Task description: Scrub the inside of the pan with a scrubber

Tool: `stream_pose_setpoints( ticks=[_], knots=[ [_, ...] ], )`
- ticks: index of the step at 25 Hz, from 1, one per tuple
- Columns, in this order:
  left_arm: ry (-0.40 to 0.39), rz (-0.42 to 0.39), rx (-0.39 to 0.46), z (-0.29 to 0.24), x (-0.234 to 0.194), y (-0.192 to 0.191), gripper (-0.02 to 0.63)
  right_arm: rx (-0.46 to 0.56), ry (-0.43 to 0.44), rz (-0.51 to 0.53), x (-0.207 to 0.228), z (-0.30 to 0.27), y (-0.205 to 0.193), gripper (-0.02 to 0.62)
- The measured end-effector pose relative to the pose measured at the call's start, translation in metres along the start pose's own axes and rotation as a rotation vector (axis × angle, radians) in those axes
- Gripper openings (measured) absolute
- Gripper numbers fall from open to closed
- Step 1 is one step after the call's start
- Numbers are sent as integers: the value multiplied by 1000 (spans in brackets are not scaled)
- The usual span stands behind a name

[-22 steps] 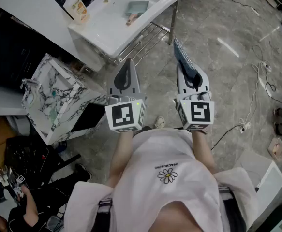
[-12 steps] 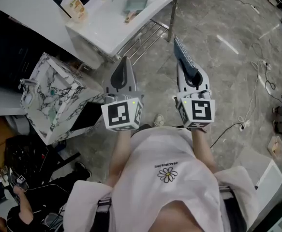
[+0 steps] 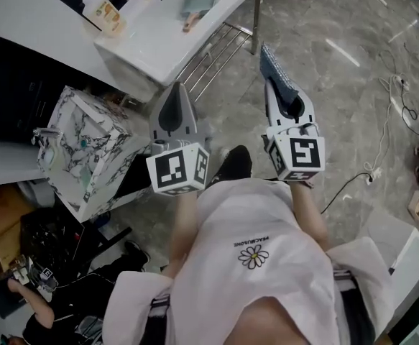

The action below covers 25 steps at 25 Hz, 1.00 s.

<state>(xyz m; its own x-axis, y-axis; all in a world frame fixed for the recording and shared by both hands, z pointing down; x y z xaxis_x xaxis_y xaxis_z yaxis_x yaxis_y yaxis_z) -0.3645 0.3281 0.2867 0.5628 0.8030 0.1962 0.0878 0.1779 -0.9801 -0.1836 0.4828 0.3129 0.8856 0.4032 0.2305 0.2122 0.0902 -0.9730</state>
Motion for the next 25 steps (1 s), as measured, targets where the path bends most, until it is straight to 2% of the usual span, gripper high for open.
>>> stream_pose_setpoints(
  ticks=[5, 12, 19, 25],
  knots=[
    [4, 2, 16, -25, -6, 1, 15, 21, 15, 10, 9, -19, 6, 55],
    [-16, -20, 66, -93, -17, 3, 15, 64, -13, 40, 36, -70, 18, 54],
    [8, -31, 77, -201, -43, -2, 15, 58, -8, 79, 68, -159, 27, 54],
    [18, -27, 69, -304, -63, -4, 15, 15, 38, 83, 92, -268, 35, 54]
  ],
)
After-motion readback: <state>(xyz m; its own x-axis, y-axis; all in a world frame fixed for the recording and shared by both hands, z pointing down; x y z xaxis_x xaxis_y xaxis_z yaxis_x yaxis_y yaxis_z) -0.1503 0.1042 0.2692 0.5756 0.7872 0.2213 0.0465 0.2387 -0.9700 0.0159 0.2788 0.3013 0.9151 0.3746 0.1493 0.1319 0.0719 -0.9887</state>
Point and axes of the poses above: the fingertips, and each gripper's own axes: z backward along the fingers, x to its right, y out of its top, the point moved 10 cm from there along z, backward along the fingers, and after that the axes turned 11 degrees about -z, right-handed, at the moved point
